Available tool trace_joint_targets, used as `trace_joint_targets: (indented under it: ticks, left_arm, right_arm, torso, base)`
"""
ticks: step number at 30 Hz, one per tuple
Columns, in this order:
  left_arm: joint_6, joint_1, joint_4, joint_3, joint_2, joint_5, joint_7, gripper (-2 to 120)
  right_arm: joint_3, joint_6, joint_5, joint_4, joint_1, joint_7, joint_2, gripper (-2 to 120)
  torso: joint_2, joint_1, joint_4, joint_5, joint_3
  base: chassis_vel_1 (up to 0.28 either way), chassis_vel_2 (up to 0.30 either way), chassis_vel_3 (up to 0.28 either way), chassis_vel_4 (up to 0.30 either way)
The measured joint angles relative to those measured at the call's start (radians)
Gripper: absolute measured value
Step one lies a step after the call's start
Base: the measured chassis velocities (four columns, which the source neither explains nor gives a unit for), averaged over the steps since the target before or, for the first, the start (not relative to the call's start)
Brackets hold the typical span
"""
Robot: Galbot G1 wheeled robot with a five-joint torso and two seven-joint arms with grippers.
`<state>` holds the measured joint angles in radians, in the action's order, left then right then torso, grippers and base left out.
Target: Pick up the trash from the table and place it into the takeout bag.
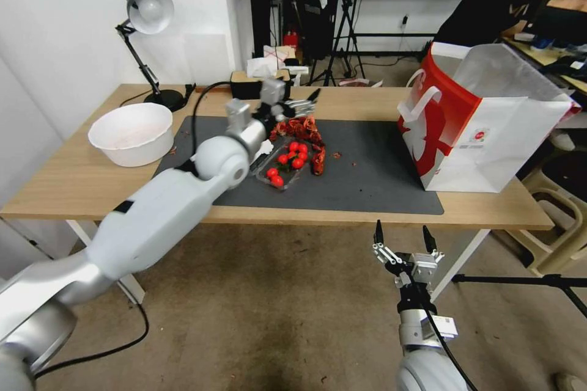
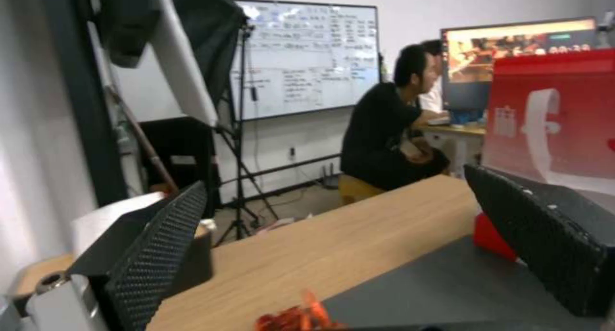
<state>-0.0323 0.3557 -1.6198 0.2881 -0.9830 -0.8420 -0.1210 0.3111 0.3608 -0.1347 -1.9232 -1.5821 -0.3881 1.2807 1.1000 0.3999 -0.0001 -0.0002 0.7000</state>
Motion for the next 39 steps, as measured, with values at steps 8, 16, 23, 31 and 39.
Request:
trace_joint_targets:
  ticks: [8,16,23,31,39]
  left_arm:
    - [0.001,0.203,-0.112,-0.155,0.098,0.068,0.015,100]
    - [0.026,0.426,-0.215,-0.348,0.159,0.141,0.042,100]
    - [0.057,0.574,-0.27,-0.449,0.181,0.174,0.043,100]
    - [0.083,0.737,-0.311,-0.553,0.178,0.209,0.043,100]
    - [0.112,0.873,-0.334,-0.659,0.13,0.245,0.046,100]
  right_arm:
    - [-0.006,0.0,0.005,-0.002,-0.008,0.0,-0.002,100]
    - [-0.015,-0.003,0.008,0.006,-0.016,-0.002,-0.007,100]
    - [-0.019,-0.003,0.012,0.012,-0.019,-0.002,-0.007,100]
    - [-0.022,0.001,0.015,0.014,-0.022,-0.002,-0.007,100]
    - [-0.027,0.008,0.019,0.014,-0.024,0.0,-0.007,100]
  torso:
    - [0.0,0.0,0.0003,0.0002,0.0]
    - [0.0,0.0,0.0001,0.0005,0.0]
    - [0.0,0.0,0.0001,0.0002,0.0]
    - [0.0,0.0,0.0003,-0.0001,0.0]
    - [0.0,0.0,0.0001,0.0002,0.0]
  base:
    - [0.0,0.0,0.0,0.0]
    - [0.0,0.0,0.0,0.0]
    - [0.0,0.0,0.0,0.0]
    - [0.0,0.0,0.0,0.0]
    - [0.0,0.0,0.0,0.0]
